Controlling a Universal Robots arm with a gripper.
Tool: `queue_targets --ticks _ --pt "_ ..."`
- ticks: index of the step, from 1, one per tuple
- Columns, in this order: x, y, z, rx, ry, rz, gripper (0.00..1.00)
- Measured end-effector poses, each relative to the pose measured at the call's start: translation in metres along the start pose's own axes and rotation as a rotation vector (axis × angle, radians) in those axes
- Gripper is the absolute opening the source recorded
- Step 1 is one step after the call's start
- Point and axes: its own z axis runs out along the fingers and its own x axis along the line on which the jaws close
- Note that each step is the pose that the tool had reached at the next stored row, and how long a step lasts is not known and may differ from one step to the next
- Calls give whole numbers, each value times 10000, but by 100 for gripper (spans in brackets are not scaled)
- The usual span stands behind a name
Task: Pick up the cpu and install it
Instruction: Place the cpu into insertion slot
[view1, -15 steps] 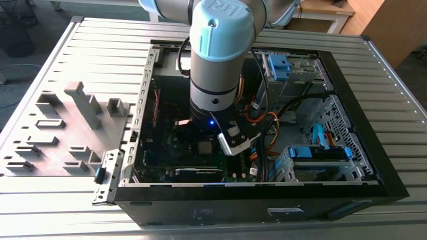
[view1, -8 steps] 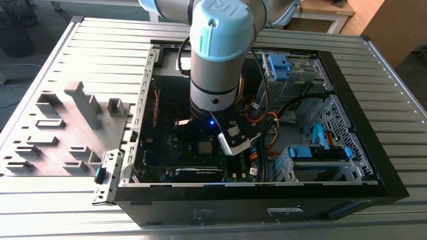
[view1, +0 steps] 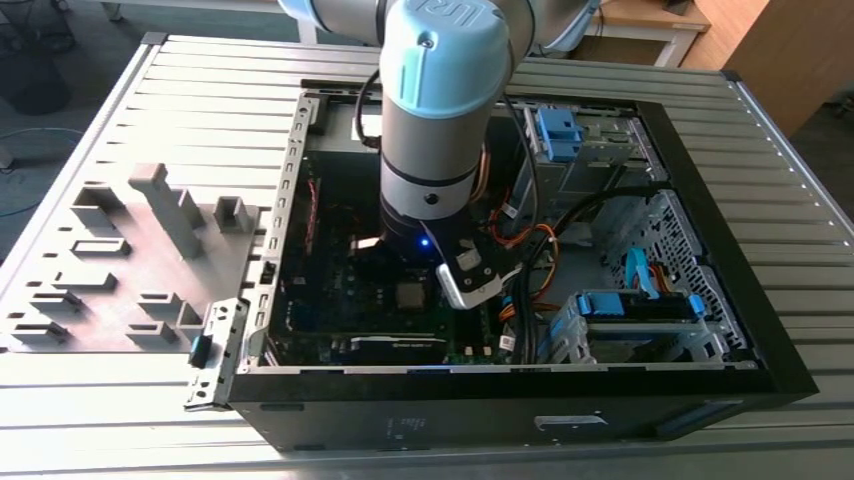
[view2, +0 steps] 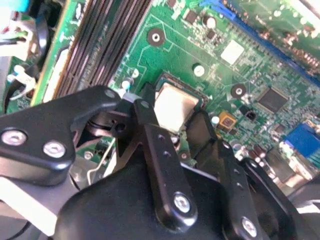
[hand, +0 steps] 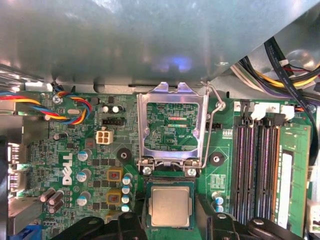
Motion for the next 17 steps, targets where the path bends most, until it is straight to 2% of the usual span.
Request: queue_targets --ticks 17 --pt "0 0 23 1 1 1 51"
